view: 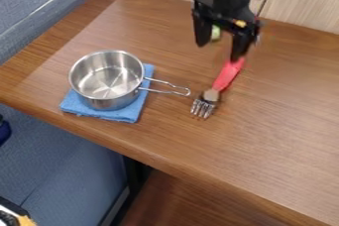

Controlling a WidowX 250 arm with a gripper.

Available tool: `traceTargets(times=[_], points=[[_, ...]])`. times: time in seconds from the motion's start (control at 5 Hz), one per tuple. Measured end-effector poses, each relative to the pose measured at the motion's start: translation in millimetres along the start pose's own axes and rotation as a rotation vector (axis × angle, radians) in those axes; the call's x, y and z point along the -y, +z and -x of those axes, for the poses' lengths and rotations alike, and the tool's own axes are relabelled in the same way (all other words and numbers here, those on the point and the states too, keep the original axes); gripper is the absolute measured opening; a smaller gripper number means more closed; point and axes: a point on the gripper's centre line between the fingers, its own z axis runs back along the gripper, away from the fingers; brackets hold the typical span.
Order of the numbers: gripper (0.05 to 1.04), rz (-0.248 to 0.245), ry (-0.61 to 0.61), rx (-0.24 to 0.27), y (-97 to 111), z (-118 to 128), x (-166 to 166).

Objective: Move the red fork to the upper side of the silver pot

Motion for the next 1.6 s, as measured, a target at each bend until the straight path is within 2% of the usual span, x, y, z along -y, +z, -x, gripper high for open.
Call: traceTargets(times=[0.4,0.6,0.8,1.0,1.2,1.6], points=[[0.999,0.004,0.021,-0.026,-13,2,20],[0.999,0.027,0.036,-0.039,-26,-1,25],[0.945,0.024,0.062,-0.046,-30,-6,25],[0.657,0.015,0.074,-0.038,-31,-7,24],[0.415,0.005,0.076,-0.04,-31,-6,22],[0.408,0.017,0.089,-0.046,-31,-6,24]])
